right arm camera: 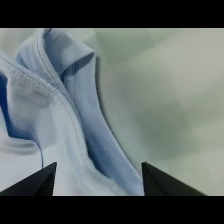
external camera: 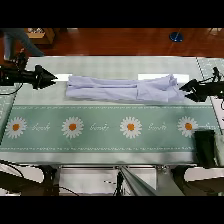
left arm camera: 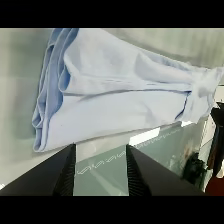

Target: Fold the shirts.

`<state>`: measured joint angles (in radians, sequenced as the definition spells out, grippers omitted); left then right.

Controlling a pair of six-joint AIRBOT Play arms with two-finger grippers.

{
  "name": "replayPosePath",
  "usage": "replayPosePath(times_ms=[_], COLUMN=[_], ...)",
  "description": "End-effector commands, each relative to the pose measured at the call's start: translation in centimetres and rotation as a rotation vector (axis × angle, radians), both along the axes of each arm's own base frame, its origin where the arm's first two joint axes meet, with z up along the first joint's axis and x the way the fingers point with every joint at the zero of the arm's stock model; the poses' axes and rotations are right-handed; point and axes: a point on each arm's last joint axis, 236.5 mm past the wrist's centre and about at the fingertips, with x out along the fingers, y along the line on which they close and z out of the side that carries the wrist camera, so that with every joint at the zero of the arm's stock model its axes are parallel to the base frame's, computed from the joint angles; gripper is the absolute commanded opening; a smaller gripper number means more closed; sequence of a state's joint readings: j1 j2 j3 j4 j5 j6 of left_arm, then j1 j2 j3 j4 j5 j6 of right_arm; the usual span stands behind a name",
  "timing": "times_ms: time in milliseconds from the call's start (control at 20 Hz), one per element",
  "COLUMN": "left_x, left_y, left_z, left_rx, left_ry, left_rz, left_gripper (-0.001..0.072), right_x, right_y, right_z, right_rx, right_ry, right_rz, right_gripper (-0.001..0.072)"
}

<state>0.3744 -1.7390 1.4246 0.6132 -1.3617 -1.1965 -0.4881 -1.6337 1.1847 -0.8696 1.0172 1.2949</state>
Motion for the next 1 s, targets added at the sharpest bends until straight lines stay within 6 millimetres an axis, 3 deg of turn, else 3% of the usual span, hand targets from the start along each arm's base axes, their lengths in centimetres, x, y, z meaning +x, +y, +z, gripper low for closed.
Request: replayPosePath(times_ms=[0,100,150,250,350,400,550,600,750,950], left_x=[-0.2,-0.3,-0.3,-0.3,-0.3,-0.3,-1.0,-1.3,-2.0,-3.5], left_y=[-0.9,-1.1,-1.1,-1.1,-1.2,-1.3,-2.5,-3.1,-5.8,-12.8], left_z=[0.1,0.0,0.0,0.0,0.1,0.2,0.5,0.6,1.5,4.1], left_rx=[-0.005,-0.005,-0.005,-0.005,-0.008,-0.012,-0.032,-0.039,-0.049,-0.070], left_ry=[0.005,0.005,0.005,0.006,0.005,0.007,0.019,0.026,0.048,0.001], left_rz=[-0.025,-0.031,-0.031,-0.030,-0.032,-0.035,-0.074,-0.093,-0.134,-0.270], left_gripper=[0.0396,0.0396,0.0396,0.0395,0.0369,0.0363,0.0081,0.0034,0.0023,0.0023], right_x=[1.0,1.9,2.5,4.0,5.0,5.0,4.1,3.2,-0.4,-5.7], right_y=[3.1,5.2,6.4,8.3,9.5,9.9,10.2,10.4,10.0,8.5], right_z=[-2.1,-3.1,-3.2,-2.1,0.3,1.9,6.6,8.0,9.9,11.5], right_rx=[0.119,0.155,0.171,0.171,0.209,0.216,0.182,0.166,0.068,-0.066], right_ry=[0.021,0.025,0.012,-0.078,-0.143,-0.161,-0.205,-0.206,-0.145,-0.016], right_rz=[0.000,0.002,0.007,0.072,0.123,0.160,0.257,0.285,0.384,0.471], right_gripper=[0.0598,0.0591,0.0552,0.0284,0.0051,0.0018,0.0018,0.0018,0.0018,0.0018])
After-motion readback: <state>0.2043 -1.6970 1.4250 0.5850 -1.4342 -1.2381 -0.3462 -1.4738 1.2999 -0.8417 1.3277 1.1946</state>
